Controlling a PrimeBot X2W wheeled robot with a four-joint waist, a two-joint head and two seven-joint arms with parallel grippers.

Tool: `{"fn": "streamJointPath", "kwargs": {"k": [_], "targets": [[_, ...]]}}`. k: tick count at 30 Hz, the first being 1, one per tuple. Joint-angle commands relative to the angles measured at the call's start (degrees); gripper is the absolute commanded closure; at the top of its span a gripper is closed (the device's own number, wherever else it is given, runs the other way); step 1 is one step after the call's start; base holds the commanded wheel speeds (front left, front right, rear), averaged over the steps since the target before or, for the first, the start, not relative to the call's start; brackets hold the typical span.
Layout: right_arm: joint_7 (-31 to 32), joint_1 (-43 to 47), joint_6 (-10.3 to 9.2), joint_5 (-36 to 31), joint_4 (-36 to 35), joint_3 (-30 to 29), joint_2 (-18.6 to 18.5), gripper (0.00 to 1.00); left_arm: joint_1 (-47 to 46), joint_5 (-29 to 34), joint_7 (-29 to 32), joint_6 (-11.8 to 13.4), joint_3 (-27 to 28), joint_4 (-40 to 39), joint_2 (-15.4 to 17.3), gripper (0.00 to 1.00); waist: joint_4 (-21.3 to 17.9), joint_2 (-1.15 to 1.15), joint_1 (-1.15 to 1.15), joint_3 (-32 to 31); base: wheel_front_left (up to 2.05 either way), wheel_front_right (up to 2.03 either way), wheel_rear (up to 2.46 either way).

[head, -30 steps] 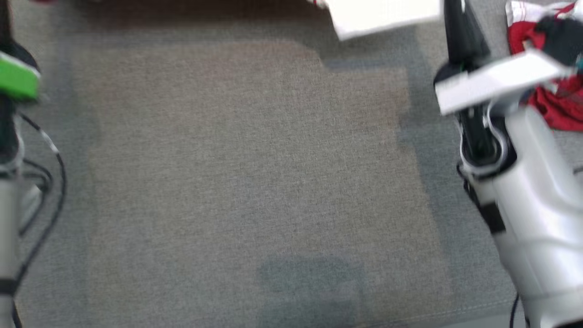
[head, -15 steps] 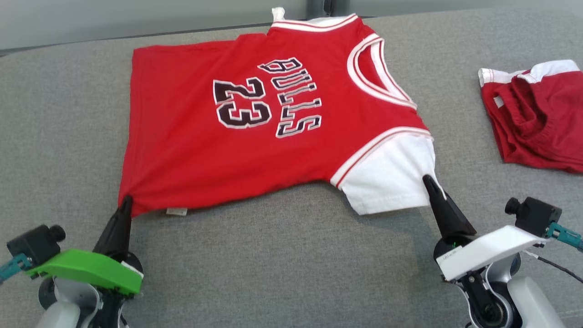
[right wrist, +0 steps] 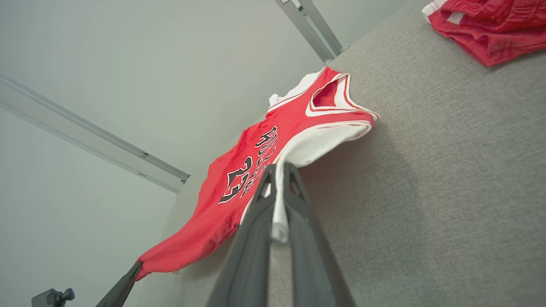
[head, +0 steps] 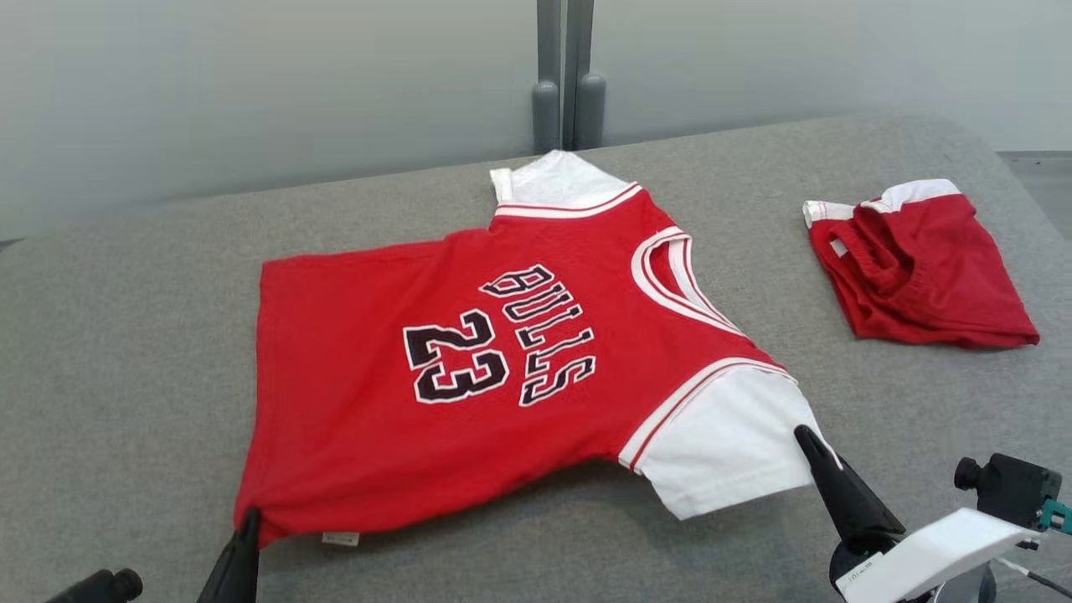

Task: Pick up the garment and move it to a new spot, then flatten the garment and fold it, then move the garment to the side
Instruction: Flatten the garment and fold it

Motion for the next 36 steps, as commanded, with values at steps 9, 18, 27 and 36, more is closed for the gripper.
{"fn": "streamJointPath", "kwargs": {"k": [9, 18, 27, 36], "targets": [[4.26, 3.14, 0.01, -0.77, -1.34, -2.9, 1.87, 1.0, 7.44, -1.48, 0.06, 3.07, 0.0, -6.31, -0.16, 1.0, -1.44, 0.0, 0.01, -1.9, 0.0, 0.0, 0.0], [3.87, 2.46, 0.01, -0.7, 3.3, -4.94, 2.27, 1.0, 7.59, -1.44, 2.9, 3.4, -2.18, -5.26, 0.12, 1.0, -0.16, 0.0, 0.01, -1.33, 0.0, 0.0, 0.0], [2.79, -0.93, 0.01, -0.91, 6.35, -3.69, 2.41, 1.0, 3.88, -3.42, 3.77, 2.09, -1.79, -3.55, -1.45, 1.0, 0.26, 0.0, 0.01, -0.47, 0.0, 0.0, 0.0], [0.84, -4.88, 0.01, -2.09, 12.5, -3.92, 2.44, 1.0, 0.66, -10.3, 4.45, 0.64, 0.63, -1.28, -5.74, 1.0, 1.14, 0.0, 0.01, 0.5, 0.0, 0.0, 0.0]]}}
